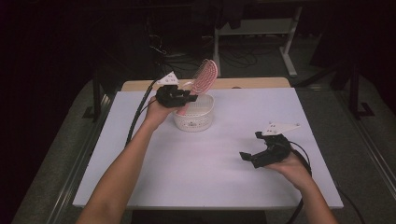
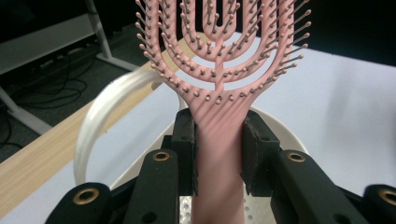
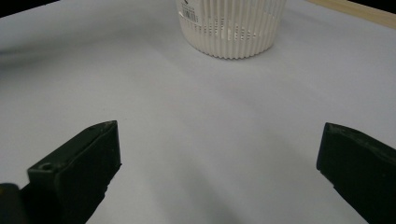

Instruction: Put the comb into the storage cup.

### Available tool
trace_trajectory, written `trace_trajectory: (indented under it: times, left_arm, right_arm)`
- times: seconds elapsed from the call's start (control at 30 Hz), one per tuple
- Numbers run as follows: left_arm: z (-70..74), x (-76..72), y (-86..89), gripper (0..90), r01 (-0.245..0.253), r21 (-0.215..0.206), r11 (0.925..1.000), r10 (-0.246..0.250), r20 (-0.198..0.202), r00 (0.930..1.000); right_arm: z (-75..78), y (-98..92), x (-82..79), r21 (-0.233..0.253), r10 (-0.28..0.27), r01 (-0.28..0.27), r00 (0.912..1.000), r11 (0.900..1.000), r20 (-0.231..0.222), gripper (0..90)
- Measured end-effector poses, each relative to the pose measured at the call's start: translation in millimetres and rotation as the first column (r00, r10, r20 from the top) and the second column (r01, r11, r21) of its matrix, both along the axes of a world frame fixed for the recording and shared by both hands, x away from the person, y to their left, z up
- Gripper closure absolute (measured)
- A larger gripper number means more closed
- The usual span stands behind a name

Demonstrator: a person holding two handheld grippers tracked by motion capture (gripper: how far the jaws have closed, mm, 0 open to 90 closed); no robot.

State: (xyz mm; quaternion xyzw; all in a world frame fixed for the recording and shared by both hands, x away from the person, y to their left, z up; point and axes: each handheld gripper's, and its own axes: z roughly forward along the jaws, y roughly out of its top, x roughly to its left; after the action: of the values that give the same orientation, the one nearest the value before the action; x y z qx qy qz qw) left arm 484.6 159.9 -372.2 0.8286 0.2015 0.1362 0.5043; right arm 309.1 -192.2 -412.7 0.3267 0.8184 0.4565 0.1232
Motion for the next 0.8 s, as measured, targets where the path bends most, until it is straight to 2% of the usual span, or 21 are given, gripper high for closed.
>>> trace_trajectory:
  times: [0.23, 0.8]
  left_arm:
    - [-5.3, 1.1, -2.4, 70.2, 0.008, 0.033, 0.9994, -0.007, -0.015, 0.9999]
    - [-11.7, 0.3, -7.0, 69.9, 0.029, 0.076, 0.9967, -0.027, -0.033, 0.9991]
  right_arm:
    - [0.0, 0.2, -0.1, -0.001, 0.000, 0.000, 1.0000, 1.000, 0.000, 0.0]
    - [0.2, 0.4, -0.1, -0.001, 0.000, 0.000, 1.0000, 1.000, 0.002, 0.0]
